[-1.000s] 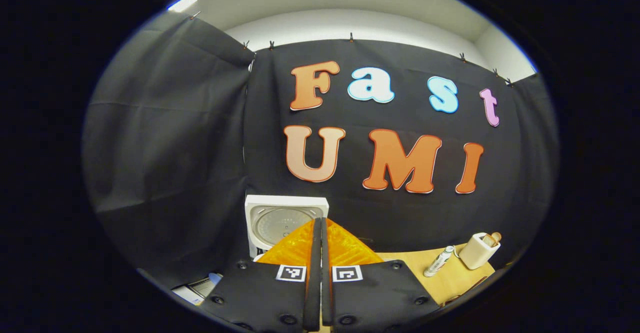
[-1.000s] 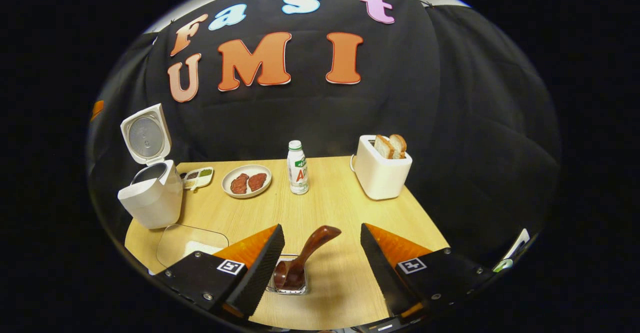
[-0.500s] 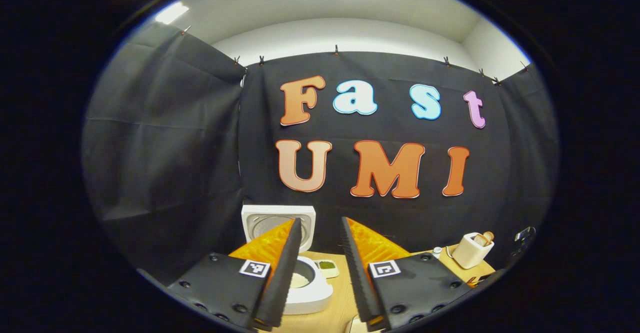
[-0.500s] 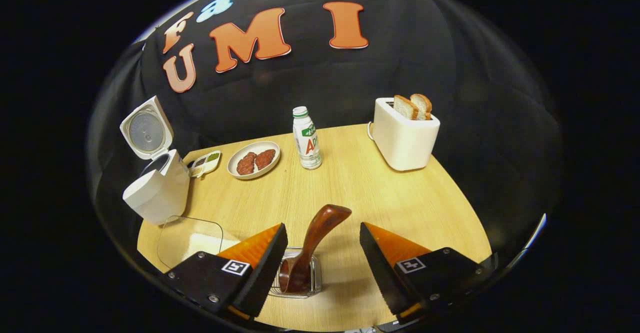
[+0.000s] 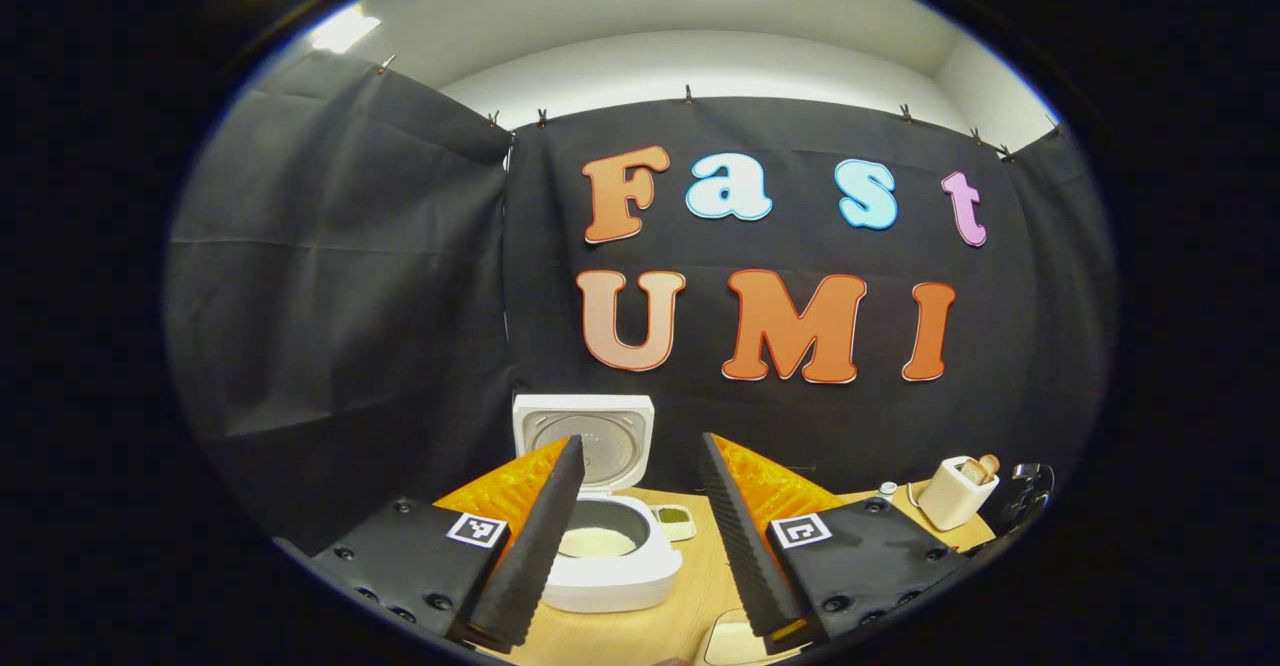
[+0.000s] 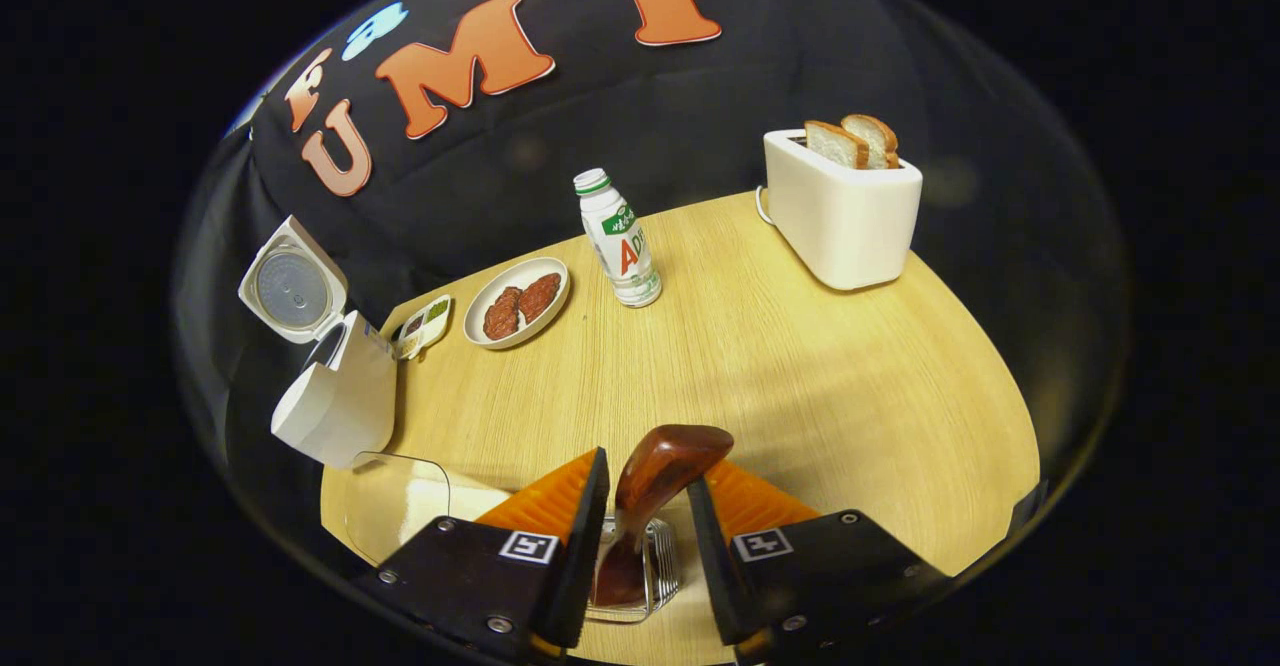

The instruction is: Close the left gripper, press the button to open the rice cooker; take a wooden spoon from the chopstick holder with the right hand, scoop a spoonful of rice and pour it into the rice cooker, then put the wooden spoon back into the chopstick holder.

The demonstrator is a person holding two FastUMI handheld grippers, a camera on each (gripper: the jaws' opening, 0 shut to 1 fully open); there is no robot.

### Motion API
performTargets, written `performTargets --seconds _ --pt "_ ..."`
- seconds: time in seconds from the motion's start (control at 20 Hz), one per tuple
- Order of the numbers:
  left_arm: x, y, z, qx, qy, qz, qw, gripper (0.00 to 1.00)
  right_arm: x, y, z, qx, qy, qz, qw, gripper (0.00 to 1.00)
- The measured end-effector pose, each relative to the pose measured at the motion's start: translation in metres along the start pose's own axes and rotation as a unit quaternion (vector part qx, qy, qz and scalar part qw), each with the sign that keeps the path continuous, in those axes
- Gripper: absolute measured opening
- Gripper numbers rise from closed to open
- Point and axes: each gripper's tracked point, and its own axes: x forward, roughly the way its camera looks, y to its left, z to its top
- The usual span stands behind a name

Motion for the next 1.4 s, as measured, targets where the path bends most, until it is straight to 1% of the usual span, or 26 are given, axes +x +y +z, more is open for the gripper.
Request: performTargets --seconds 0.05,0.1,0.25,0.5,0.65,0.75,0.8,0.85,0.95,1.1,1.15,1.3,1.4 --pt "0.000 0.000 -0.002 -0.001 0.003 0.001 1.000 0.82 0.003 0.002 -0.002 0.006 0.005 0.008 1.000 0.44" --pt "0.000 0.001 -0.003 -0.003 0.005 0.002 1.000 0.82 0.007 0.002 -0.003 0.011 0.007 0.009 1.000 0.42" --pt "0.004 0.001 -0.007 -0.002 0.009 0.003 1.000 0.82 0.009 0.004 -0.004 0.036 0.002 0.019 0.999 0.32" --pt "0.014 -0.009 -0.012 -0.003 0.017 -0.010 1.000 0.82 -0.004 0.010 -0.007 0.083 -0.006 0.049 0.995 0.23" --pt "0.022 -0.019 -0.018 -0.006 0.023 -0.028 0.999 0.82 -0.017 0.005 -0.011 0.096 -0.032 0.046 0.994 0.23" --pt "0.029 -0.025 -0.022 -0.015 0.030 -0.038 0.999 0.82 -0.024 0.007 -0.015 0.106 -0.049 0.052 0.992 0.22" --pt "0.032 -0.028 -0.022 -0.017 0.031 -0.043 0.998 0.82 -0.026 0.006 -0.017 0.112 -0.056 0.050 0.991 0.23" --pt "0.035 -0.032 -0.022 -0.017 0.032 -0.049 0.998 0.82 -0.026 0.006 -0.017 0.116 -0.061 0.047 0.990 0.19" --pt "0.041 -0.040 -0.021 -0.012 0.030 -0.061 0.998 0.82 -0.027 0.007 -0.018 0.116 -0.065 0.038 0.990 0.16" --pt "0.045 -0.050 -0.019 -0.007 0.027 -0.078 0.997 0.81 -0.031 0.010 -0.011 0.107 -0.072 0.018 0.991 0.12" --pt "0.046 -0.051 -0.021 -0.008 0.027 -0.082 0.996 0.81 -0.034 0.013 -0.010 0.099 -0.069 0.013 0.993 0.12" --pt "0.051 -0.048 -0.026 -0.012 0.031 -0.085 0.996 0.82 -0.051 0.024 0.014 0.086 -0.098 0.006 0.991 0.12" --pt "0.055 -0.040 -0.025 -0.010 0.028 -0.078 0.996 0.82 -0.065 0.032 0.030 0.074 -0.122 0.002 0.990 0.12"
